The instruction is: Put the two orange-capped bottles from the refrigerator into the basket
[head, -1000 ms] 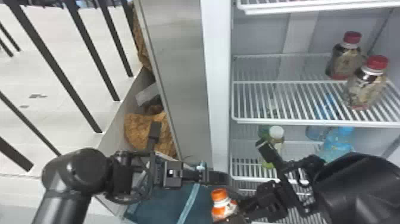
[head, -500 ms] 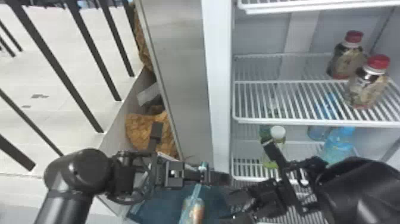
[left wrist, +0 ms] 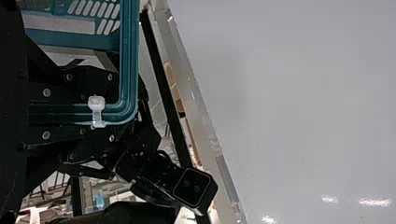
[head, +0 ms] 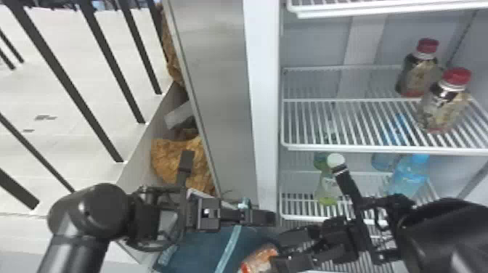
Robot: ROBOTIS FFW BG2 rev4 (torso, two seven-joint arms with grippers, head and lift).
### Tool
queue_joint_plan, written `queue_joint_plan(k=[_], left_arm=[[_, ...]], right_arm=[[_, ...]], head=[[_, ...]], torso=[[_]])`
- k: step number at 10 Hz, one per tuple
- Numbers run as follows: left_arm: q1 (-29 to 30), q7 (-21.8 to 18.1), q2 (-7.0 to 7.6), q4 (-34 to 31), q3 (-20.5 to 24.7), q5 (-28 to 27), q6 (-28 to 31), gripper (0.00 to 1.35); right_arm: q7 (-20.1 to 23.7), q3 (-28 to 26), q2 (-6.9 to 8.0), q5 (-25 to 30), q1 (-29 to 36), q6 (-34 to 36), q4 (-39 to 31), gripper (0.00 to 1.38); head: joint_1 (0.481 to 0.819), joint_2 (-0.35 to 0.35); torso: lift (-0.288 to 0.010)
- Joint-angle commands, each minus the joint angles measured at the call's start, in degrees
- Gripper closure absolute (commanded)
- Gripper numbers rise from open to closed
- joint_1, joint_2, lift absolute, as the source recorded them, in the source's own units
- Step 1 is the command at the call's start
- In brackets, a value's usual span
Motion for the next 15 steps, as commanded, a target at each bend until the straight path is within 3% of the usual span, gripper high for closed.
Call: queue_joint_plan(k=[1, 4, 7, 9, 12, 14, 15], left_arm=[[0.4, -0.1, 0.00, 0.0, 0.4, 0.0, 0.0, 1.21], [0.9, -0.1, -0.09, 0.0, 1.1, 0.1, -0.4, 1.21], [1.6, -0.1, -0.26, 0.0, 1.7, 0.1, -0.5, 1.21], [1.9, -0.1, -0.35, 0.0, 1.9, 0.3, -0.7, 1.21], [2.2, -0.1, -0.35, 0.0, 2.0, 0.2, -1.5, 1.21], [2.3, -0.1, -0.35, 0.0, 2.2, 0.3, -1.7, 1.21], [2.3, -0.1, -0.35, 0.0, 2.1, 0.3, -1.7, 1.21]], right_arm=[[0.1, -3.3, 0.18, 1.6, 2.3, 0.1, -3.9, 0.24], [-1.9, -10.7, 0.80, 3.4, 8.4, 1.1, -14.9, 0.24], [-8.9, -17.6, 2.12, -2.1, 12.6, -7.6, -15.9, 0.24], [-16.2, -22.7, 3.43, -8.3, 16.5, -17.3, -18.2, 0.24], [-27.8, -25.0, 4.23, -13.4, 26.2, -27.0, -29.5, 0.24], [-37.1, -28.5, 6.77, -13.6, 34.1, -34.1, -35.3, 0.24], [-38.9, -28.6, 7.04, -12.6, 35.5, -35.6, -35.3, 0.24]], head=[[0.695, 0.123], [0.695, 0.090], [0.695, 0.051], [0.695, 0.009], [0.695, -0.036], [0.695, -0.064], [0.695, -0.097]], torso=[[-0.040], [-0.040], [-0.040], [-0.040], [-0.040], [-0.040], [-0.040]])
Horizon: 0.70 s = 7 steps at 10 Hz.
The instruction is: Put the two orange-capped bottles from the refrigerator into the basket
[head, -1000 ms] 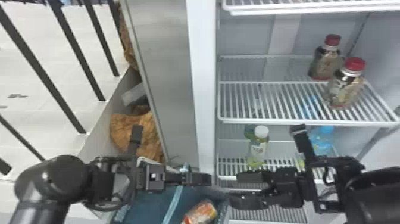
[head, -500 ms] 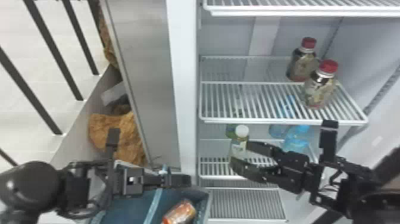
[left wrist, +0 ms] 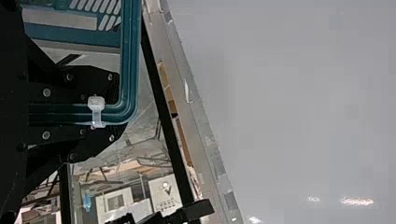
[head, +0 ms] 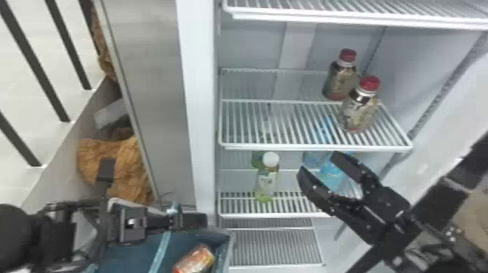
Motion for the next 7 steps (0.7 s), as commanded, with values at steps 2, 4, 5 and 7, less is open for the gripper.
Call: queue_joint_plan(k=[2, 4, 5, 7], left_arm=[[0.0, 0.1, 0.08, 0.0, -0.2, 0.0, -0.1, 1.21], [0.3, 0.2, 0.00, 0.0, -0.2, 0.0, -0.3, 1.21], [0.3, 0.2, 0.00, 0.0, -0.2, 0.0, -0.4, 1.21], [0.4, 0.3, 0.00, 0.0, -0.1, 0.2, -0.7, 1.21]], right_arm=[[-5.6, -0.4, 1.40, 3.7, 5.4, -7.6, -1.3, 0.24], [-8.9, -2.6, 2.19, 9.4, 8.9, -12.1, -1.9, 0.24], [-8.9, -3.2, 2.19, 11.5, 10.2, -14.5, -1.6, 0.24], [-11.3, -6.0, 3.50, 13.5, 13.3, -21.8, 0.0, 0.24]], head=[[0.695, -0.138], [0.695, -0.172], [0.695, -0.196], [0.695, -0.234]], torso=[[-0.040], [-0.040], [-0.040], [-0.040]])
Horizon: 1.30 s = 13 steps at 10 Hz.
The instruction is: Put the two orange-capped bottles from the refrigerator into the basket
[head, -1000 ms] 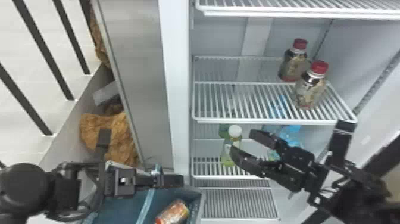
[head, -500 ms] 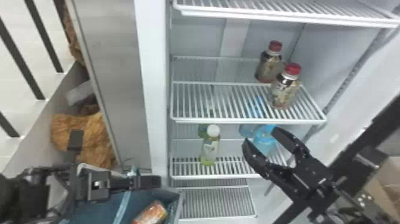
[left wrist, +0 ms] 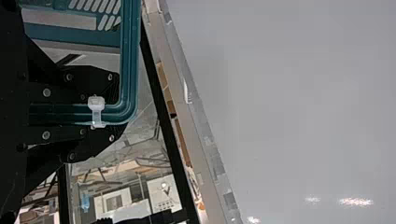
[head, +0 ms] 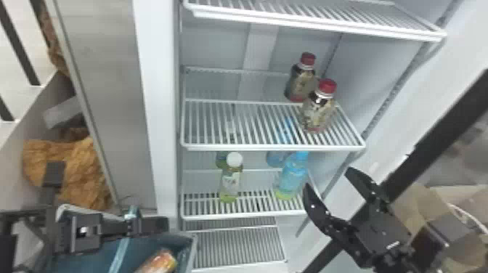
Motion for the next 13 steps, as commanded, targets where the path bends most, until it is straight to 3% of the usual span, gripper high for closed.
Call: queue_joint_plan(k=[1, 3, 5, 6, 13], left_arm=[[0.2, 0.0, 0.00, 0.0, -0.1, 0.0, 0.0, 1.21], [0.0, 0.2, -0.09, 0.0, -0.1, 0.4, -0.3, 1.21], [0.3, 0.3, -0.09, 0.0, 0.1, 0.4, -0.3, 1.21], [0.3, 0.3, -0.09, 0.0, -0.1, 0.4, -0.5, 1.21], [0.6, 0.3, 0.00, 0.0, 0.3, 0.8, -0.9, 1.21]], right_arm=[[0.2, -2.1, 1.17, 2.4, 1.5, -2.6, 0.3, 0.24], [3.2, -2.3, -0.14, 0.5, 2.6, -7.2, 4.8, 0.24], [0.3, -3.6, 1.79, -1.1, 4.3, -9.9, 4.3, 0.24], [-1.2, -3.3, 1.97, -1.4, 4.3, -9.9, 4.5, 0.24], [-1.6, -2.2, 1.44, -3.2, 3.3, -9.9, 6.3, 0.24]], head=[[0.695, -0.248], [0.695, -0.281], [0.695, -0.292], [0.695, -0.310], [0.695, -0.319]], torso=[[-0.040], [-0.040], [-0.040], [-0.040], [-0.040]])
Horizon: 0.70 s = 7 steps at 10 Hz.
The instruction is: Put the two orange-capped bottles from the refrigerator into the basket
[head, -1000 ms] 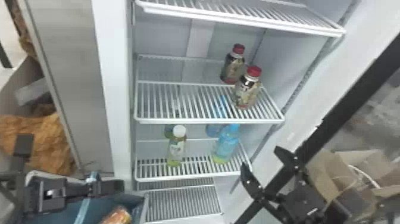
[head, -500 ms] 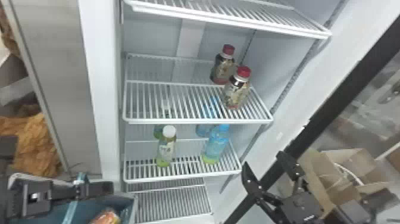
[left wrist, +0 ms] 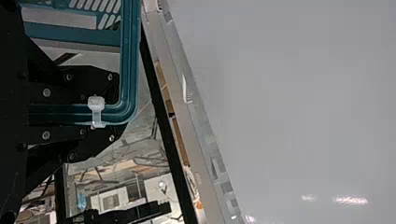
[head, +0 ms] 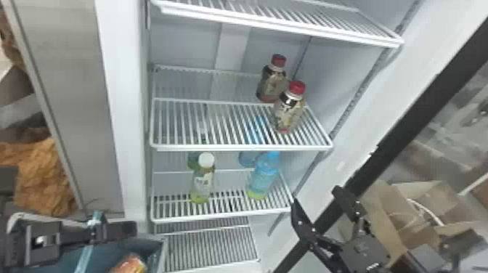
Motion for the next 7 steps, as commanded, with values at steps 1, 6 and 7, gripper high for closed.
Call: queue_joint_plan(k=[1, 6, 7], left_arm=[[-0.2, 0.0, 0.01, 0.0, 0.0, 0.1, -0.2, 1.21], [-0.1, 0.0, 0.01, -0.3, -0.3, 0.1, -0.2, 1.21], [-0.1, 0.0, 0.01, -0.3, -0.3, 0.1, -0.2, 1.21]], right_arm=[[0.1, 0.0, -0.12, 0.0, -0.1, 0.0, 0.2, 0.24], [0.3, 0.5, -0.38, -0.1, -0.7, 0.0, 0.6, 0.25], [0.4, 0.5, -0.38, -0.2, -0.7, 0.0, 0.6, 0.25]], head=[[0.695, -0.315], [0.695, -0.312], [0.695, -0.312]], torso=[[-0.040], [-0.040], [-0.040]])
